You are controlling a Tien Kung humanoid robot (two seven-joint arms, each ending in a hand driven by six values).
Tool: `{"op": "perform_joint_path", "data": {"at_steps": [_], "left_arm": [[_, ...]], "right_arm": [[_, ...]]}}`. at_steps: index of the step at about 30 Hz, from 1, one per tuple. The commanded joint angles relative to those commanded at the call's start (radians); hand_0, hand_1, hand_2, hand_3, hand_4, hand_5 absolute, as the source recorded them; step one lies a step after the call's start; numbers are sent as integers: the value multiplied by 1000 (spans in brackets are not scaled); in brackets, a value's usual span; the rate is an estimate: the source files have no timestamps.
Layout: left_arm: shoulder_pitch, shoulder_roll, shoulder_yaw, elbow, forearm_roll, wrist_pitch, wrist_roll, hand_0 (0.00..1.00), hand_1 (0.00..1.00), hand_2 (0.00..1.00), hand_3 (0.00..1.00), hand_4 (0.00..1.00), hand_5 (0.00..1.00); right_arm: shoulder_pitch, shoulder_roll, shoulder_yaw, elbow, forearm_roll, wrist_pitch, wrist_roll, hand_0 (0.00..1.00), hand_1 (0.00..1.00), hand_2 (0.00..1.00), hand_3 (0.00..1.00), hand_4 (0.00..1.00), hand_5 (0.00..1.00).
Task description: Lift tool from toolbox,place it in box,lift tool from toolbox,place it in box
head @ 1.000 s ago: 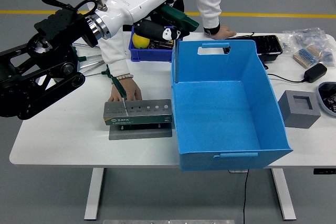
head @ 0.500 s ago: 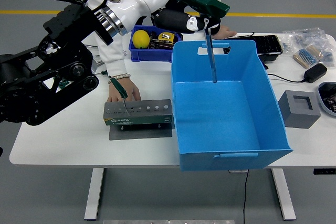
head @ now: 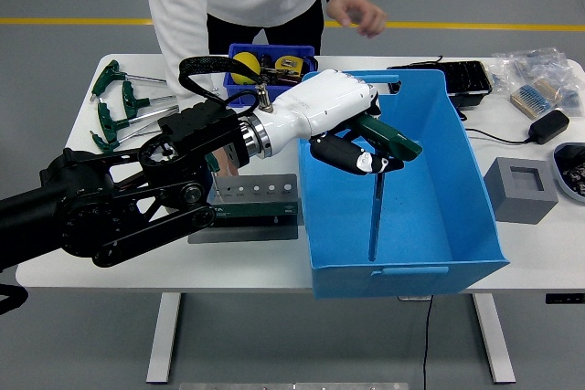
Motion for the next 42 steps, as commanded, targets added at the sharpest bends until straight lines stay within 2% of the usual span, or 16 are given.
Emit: {"op": "perform_joint_path", "data": {"at_steps": [2, 3, 8, 9, 14, 15, 20, 21, 26, 27, 33, 34, 37, 40, 42], "left_arm": [[1, -7, 17, 12, -10, -6, 4, 255, 32, 93, 59, 773, 598], [0, -11, 25, 19, -14, -6, 7, 315, 112, 158, 131, 828, 654], [-13, -26, 49, 36, -29, -6, 11, 315, 112, 158, 131, 828, 654], [-17, -29, 49, 37, -32, -3, 10, 363, 264, 372, 260, 848, 647], [-28, -35, 48, 36, -50, 3, 3, 363, 264, 372, 260, 848, 647], [-30, -38, 51, 37, -53, 4, 3, 383, 391, 537, 323, 849, 639], [-37, -46, 58, 43, -64, 5, -3, 383, 391, 537, 323, 849, 639], [-37, -48, 59, 45, -63, 5, -3, 462, 559, 667, 570, 891, 687], [-40, -52, 58, 61, -55, 9, -5, 462, 559, 667, 570, 891, 687], [-41, -54, 57, 65, -54, 9, -6, 561, 650, 735, 663, 956, 816], [-42, -56, 47, 75, -39, 17, -13, 561, 650, 735, 663, 956, 816], [-42, -55, 44, 76, -38, 16, -13, 600, 678, 757, 685, 976, 850], [-40, -54, 35, 78, -33, 14, -14, 600, 678, 757, 685, 976, 850], [-31, -48, 7, 77, -5, 5, -14, 613, 685, 763, 691, 987, 874], [-21, -38, -32, 78, 53, 0, -11, 613, 685, 763, 691, 987, 874]], "right_arm": [[1, 0, 3, 0, -4, 1, 0, 777, 732, 748, 726, 973, 840], [2, 0, 5, 0, -5, 1, 0, 777, 731, 747, 725, 973, 840], [3, -1, 9, 0, -14, 1, -4, 777, 731, 747, 725, 973, 840], [3, -1, 13, 0, -18, 1, -5, 777, 730, 747, 723, 973, 840], [3, -1, 24, 0, -31, 1, -8, 777, 730, 747, 723, 973, 840], [4, -1, 27, 0, -35, 1, -8, 775, 726, 744, 723, 972, 839], [4, 0, 31, 0, -40, 2, -9, 775, 726, 744, 723, 972, 839], [5, 0, 30, 0, -39, 3, -9, 775, 724, 743, 723, 972, 838], [5, -1, 29, 0, -39, 3, -9, 775, 724, 743, 723, 972, 838], [5, -1, 30, 0, -40, 3, -9, 775, 723, 743, 720, 972, 837], [5, -1, 27, 0, -36, 3, -9, 775, 723, 743, 720, 972, 837], [5, 0, 25, 0, -34, 3, -9, 771, 721, 744, 719, 972, 838], [6, 0, 22, 0, -31, 4, -7, 771, 721, 744, 719, 972, 838], [7, 1, 17, 0, -25, 4, -5, 770, 718, 742, 718, 971, 836], [7, 1, 12, 0, -17, 4, -3, 770, 718, 742, 718, 971, 836]]}}
